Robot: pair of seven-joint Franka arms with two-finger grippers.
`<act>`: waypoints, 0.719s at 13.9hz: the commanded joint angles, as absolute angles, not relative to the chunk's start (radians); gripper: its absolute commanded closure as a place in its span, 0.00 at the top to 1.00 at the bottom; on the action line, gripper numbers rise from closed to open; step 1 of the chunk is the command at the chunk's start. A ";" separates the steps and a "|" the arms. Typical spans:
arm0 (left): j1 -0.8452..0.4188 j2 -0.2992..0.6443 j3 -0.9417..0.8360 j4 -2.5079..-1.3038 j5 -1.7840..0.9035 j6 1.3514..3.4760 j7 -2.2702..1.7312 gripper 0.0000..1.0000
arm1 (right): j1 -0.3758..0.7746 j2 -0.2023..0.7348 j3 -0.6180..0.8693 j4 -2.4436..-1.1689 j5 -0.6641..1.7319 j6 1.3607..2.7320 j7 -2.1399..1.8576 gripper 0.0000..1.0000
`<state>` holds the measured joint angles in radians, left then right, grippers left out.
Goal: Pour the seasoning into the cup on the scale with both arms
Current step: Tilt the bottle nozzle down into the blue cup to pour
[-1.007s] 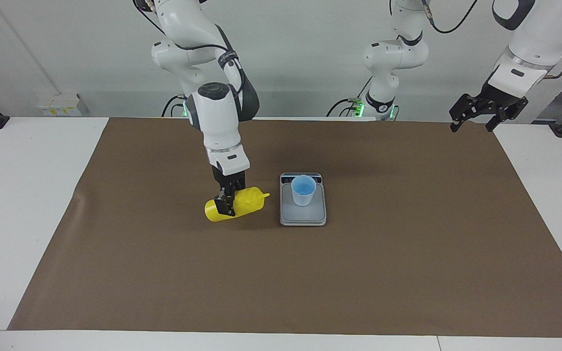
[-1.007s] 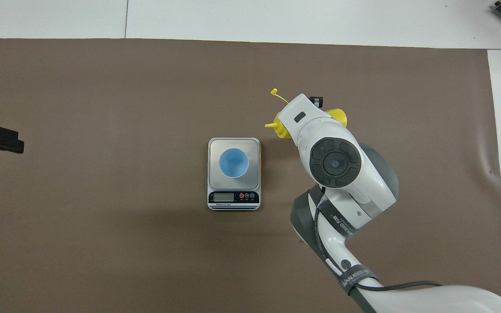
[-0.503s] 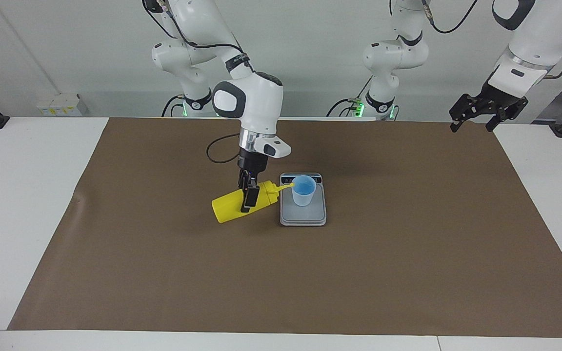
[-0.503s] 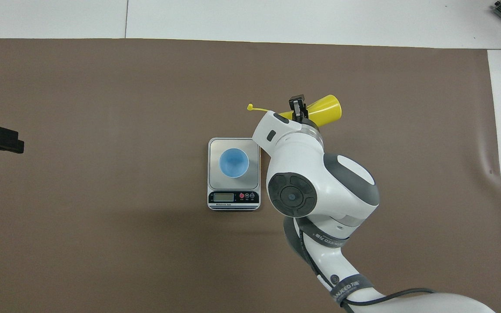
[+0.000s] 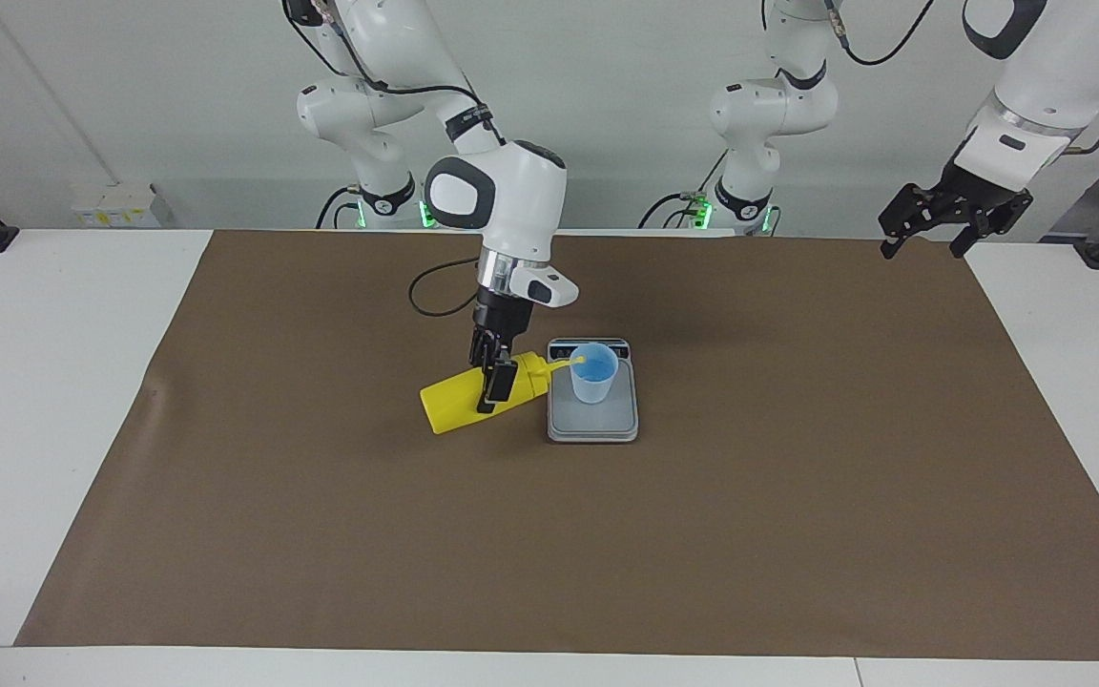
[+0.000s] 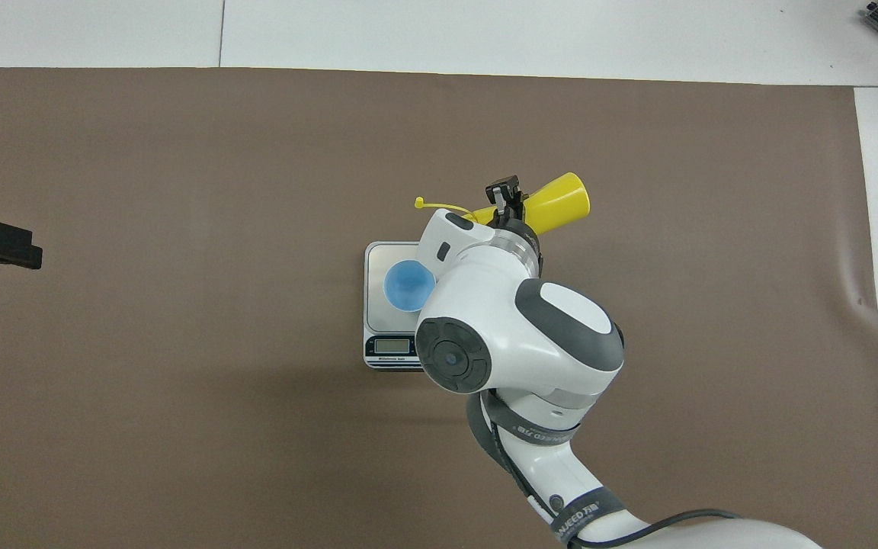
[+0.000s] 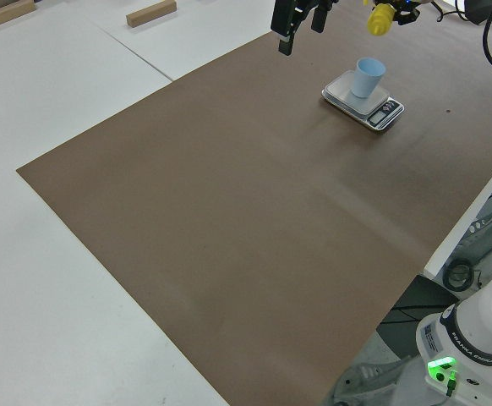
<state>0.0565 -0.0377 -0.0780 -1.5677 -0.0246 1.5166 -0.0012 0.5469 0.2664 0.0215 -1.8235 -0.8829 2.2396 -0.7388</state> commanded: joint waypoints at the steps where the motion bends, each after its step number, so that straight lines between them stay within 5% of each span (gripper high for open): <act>1: 0.067 -0.064 -0.087 -1.597 -0.015 1.511 -0.011 1.00 | 0.590 0.320 0.021 -1.772 -0.978 2.175 -0.642 0.00; 10: 0.067 -0.064 -0.087 -1.597 -0.015 1.511 -0.011 1.00 | 0.692 0.356 0.021 -1.761 -1.147 2.016 -0.512 0.00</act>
